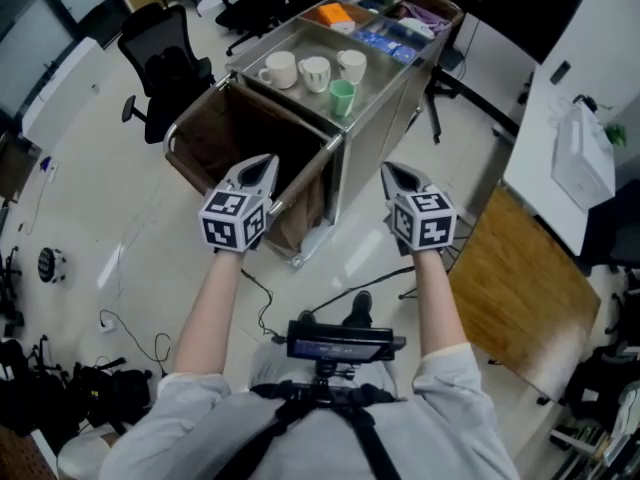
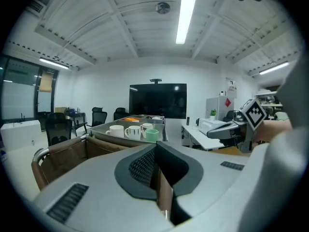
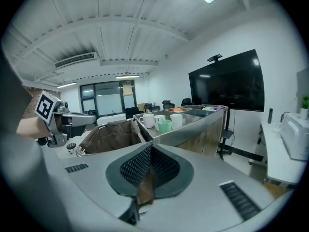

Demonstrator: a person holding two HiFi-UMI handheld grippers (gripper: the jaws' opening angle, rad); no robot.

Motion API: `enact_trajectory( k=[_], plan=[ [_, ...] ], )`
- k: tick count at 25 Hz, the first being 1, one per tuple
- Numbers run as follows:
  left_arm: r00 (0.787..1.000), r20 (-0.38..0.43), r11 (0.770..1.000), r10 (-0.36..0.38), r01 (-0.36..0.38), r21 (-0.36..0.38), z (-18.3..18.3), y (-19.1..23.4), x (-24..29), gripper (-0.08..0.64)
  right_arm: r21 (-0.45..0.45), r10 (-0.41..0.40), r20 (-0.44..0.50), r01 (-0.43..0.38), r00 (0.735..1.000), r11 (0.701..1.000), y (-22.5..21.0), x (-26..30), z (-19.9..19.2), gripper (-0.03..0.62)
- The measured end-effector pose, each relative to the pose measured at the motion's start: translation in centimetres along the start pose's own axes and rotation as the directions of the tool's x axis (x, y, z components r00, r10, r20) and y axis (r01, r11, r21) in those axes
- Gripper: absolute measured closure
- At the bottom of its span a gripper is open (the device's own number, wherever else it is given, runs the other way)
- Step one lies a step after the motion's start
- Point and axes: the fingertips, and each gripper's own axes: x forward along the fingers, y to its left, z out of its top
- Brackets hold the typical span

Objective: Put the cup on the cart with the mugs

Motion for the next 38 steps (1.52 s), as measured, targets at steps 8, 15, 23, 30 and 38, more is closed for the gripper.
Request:
enact_trajectory(
  k=[8,15,23,30,38],
  plan=[
    [0.999,0.004,0.999,-0.037,0.038,-0.018,-2.8,-0.6,-3.9,0.555,0.046,-0.075,0.017,0.074,0.997,0.996,2.1,-4.0,-2.7,0.592],
    [0.998,-0.013,0.998,-0.062,0.062,-0.014,-4.8,-0.7,-5.9,0.555,0.057,-0.115,0.004,0.114,0.993,0.992,3.3,-6.0,-4.9,0.592],
    [0.998,-0.018,0.997,-0.065,0.064,-0.032,-6.2,-0.1,-7.3,0.555,0.062,-0.144,-0.002,0.144,0.990,0.988,3.8,-7.2,-6.3,0.592],
    [0.998,-0.013,0.997,-0.063,0.062,-0.042,-6.4,0.0,-7.8,0.555,0.058,-0.154,-0.010,0.154,0.988,0.986,3.6,-7.6,-6.6,0.592],
    [0.997,-0.021,0.996,-0.071,0.069,-0.060,-7.1,0.4,-7.9,0.555,0.054,-0.156,-0.015,0.157,0.988,0.986,3.6,-7.3,-6.6,0.592]
  ],
)
